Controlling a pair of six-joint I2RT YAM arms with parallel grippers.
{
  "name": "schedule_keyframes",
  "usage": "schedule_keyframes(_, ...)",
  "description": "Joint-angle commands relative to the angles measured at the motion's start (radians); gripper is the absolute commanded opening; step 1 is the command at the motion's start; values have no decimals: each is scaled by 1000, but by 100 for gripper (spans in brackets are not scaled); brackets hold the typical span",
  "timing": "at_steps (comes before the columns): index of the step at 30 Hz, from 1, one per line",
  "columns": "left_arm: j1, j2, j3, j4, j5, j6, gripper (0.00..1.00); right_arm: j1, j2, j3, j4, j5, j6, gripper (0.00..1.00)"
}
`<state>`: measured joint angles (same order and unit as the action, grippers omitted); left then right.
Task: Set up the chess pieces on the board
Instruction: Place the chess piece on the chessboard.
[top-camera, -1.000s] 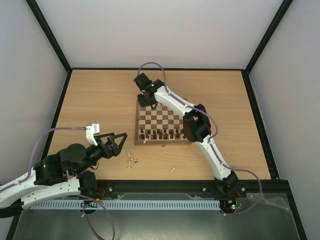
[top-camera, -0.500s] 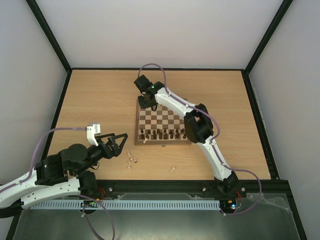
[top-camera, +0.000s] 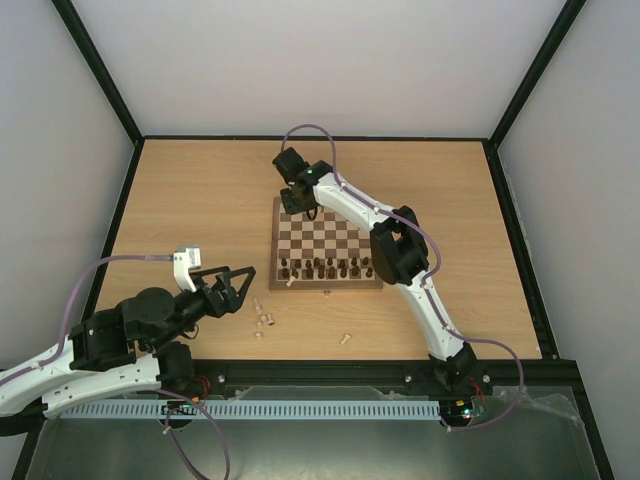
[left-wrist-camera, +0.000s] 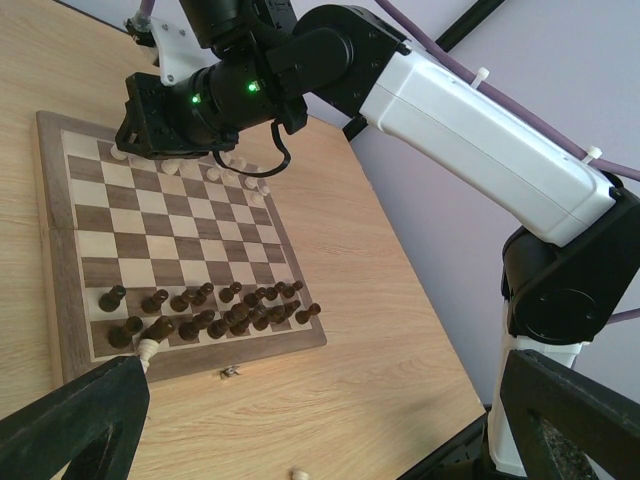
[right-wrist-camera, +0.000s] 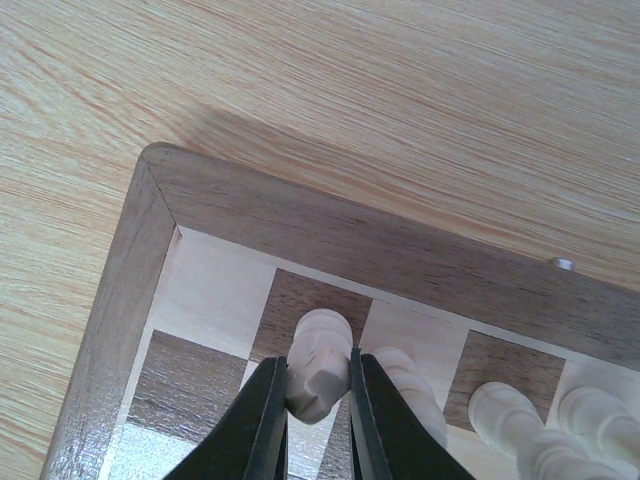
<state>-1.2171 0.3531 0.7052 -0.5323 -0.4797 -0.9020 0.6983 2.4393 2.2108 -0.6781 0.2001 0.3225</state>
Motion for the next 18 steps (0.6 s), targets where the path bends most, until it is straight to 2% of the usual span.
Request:
schedule_keyframes(1,1,7,-8,21,-22,5,100,-11,23,-43,-105,30,6,7)
schedule_keyframes(18,1,17,-8,29,-25,8,99,3,35,-24,-89,-30,-23,6)
